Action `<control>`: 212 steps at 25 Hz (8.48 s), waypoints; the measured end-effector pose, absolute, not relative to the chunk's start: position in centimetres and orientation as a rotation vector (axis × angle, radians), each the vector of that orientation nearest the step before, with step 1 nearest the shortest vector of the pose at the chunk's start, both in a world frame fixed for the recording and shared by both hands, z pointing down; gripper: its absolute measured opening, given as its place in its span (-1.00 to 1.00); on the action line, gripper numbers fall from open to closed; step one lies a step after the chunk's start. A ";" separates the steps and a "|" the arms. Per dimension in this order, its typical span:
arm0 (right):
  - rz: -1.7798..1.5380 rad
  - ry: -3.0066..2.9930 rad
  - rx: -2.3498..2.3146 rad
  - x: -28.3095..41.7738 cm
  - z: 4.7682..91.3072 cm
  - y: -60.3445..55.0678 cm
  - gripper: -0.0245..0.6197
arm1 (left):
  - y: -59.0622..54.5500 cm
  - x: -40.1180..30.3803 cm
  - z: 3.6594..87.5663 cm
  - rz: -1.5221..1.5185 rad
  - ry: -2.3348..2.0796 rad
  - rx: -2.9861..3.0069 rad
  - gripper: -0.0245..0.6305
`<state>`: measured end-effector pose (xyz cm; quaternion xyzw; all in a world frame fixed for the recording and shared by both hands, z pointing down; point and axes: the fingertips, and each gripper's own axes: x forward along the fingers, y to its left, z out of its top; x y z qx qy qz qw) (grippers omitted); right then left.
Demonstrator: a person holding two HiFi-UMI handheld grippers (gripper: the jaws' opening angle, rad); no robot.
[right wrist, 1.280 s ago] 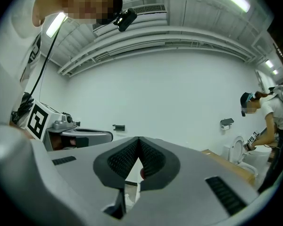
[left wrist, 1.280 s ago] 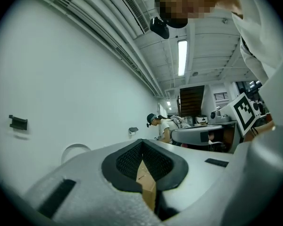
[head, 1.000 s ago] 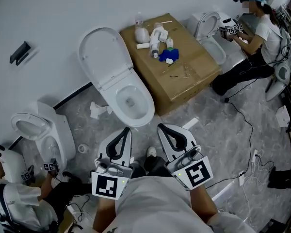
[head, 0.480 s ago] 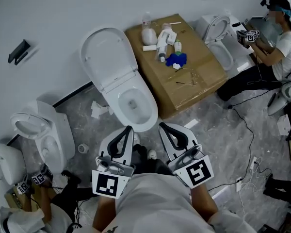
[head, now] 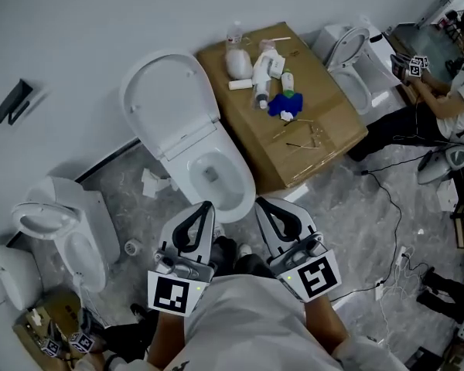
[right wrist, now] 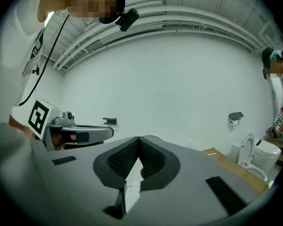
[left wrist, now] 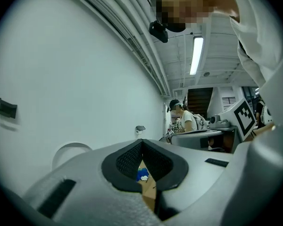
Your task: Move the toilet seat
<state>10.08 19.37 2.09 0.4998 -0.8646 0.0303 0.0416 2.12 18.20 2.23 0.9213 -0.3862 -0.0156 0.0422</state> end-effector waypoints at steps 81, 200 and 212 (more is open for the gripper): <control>0.842 -2.140 1.265 16.1 56.3 16.5 -0.27 | 16.6 0.5 57.0 0.601 -1.143 2.257 -0.21; 1.269 -2.064 1.396 16.2 56.6 17.8 0.29 | 18.2 -1.6 58.9 0.285 -1.297 1.895 0.23; 1.231 -2.130 1.415 15.8 54.0 16.7 0.29 | 17.3 -2.2 56.1 0.248 -1.371 1.930 0.23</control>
